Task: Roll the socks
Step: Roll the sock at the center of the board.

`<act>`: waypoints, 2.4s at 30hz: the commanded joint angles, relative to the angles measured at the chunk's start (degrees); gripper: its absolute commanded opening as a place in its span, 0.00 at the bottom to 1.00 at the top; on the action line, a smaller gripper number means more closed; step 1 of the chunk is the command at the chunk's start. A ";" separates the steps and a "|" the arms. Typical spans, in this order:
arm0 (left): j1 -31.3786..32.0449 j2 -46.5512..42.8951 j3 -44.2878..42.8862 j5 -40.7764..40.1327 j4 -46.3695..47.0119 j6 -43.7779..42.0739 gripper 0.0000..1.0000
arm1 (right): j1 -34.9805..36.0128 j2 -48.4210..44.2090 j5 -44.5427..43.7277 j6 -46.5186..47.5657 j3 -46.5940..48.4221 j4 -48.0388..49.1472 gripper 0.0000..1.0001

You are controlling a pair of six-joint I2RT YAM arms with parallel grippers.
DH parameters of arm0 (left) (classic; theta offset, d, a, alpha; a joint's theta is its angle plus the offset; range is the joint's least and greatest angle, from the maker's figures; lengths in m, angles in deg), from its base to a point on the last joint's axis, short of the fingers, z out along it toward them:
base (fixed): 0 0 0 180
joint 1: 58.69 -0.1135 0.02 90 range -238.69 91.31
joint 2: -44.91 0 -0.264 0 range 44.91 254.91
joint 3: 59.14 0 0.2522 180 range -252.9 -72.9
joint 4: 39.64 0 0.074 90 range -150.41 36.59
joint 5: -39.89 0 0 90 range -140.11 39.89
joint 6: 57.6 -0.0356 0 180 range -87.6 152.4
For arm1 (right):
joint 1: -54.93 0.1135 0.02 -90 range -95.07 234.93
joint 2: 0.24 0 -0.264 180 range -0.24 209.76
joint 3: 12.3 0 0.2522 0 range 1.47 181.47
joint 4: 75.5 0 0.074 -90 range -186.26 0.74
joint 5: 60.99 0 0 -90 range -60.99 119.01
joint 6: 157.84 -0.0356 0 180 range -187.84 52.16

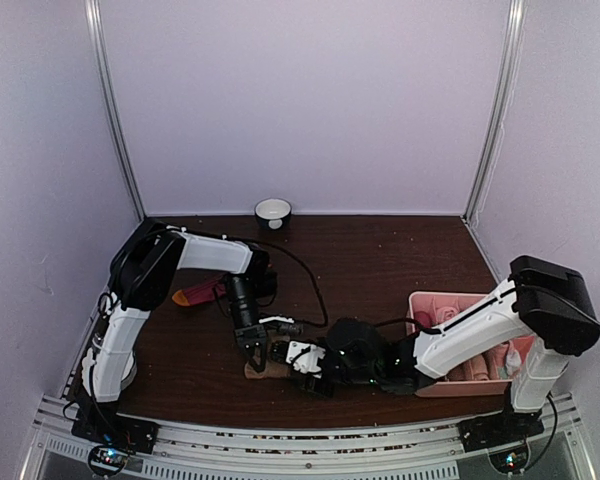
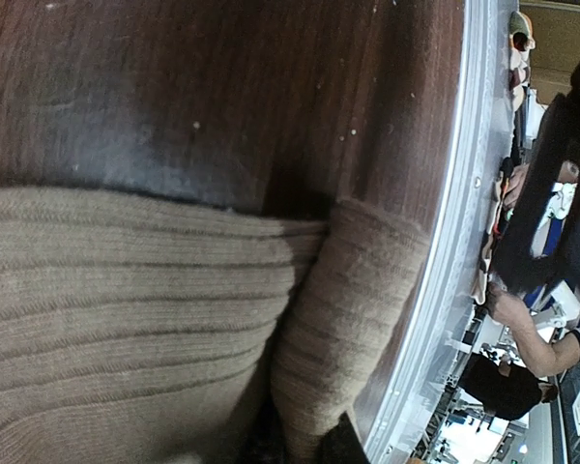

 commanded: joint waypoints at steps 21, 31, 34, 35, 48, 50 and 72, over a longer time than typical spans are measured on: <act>-0.17 0.35 2.66 -13.56 8.62 0.44 0.33 | -1.75 16.63 2.69 10.16 16.17 -15.05 0.00; -0.95 -26.70 20.62 -25.58 34.20 5.06 0.67 | -6.40 15.87 14.66 -0.33 15.06 -23.40 0.00; -1.93 -33.69 24.98 -35.23 42.35 6.81 0.69 | -7.17 15.39 16.55 -3.01 14.29 -23.62 0.00; -2.24 -35.68 26.01 -40.37 45.21 7.08 0.69 | -7.44 15.28 17.25 -3.77 14.14 -23.58 0.00; -10.34 -50.01 38.95 -28.69 52.46 -2.71 0.80 | -12.93 19.10 30.51 -15.91 20.03 -29.40 0.00; -6.90 -53.46 44.28 -25.25 54.43 -6.91 0.81 | -14.77 20.69 34.39 -20.42 20.67 -28.59 0.00; 8.69 -40.62 37.77 -20.41 52.82 -12.86 0.62 | -21.65 28.33 43.82 -35.05 22.41 -28.71 0.00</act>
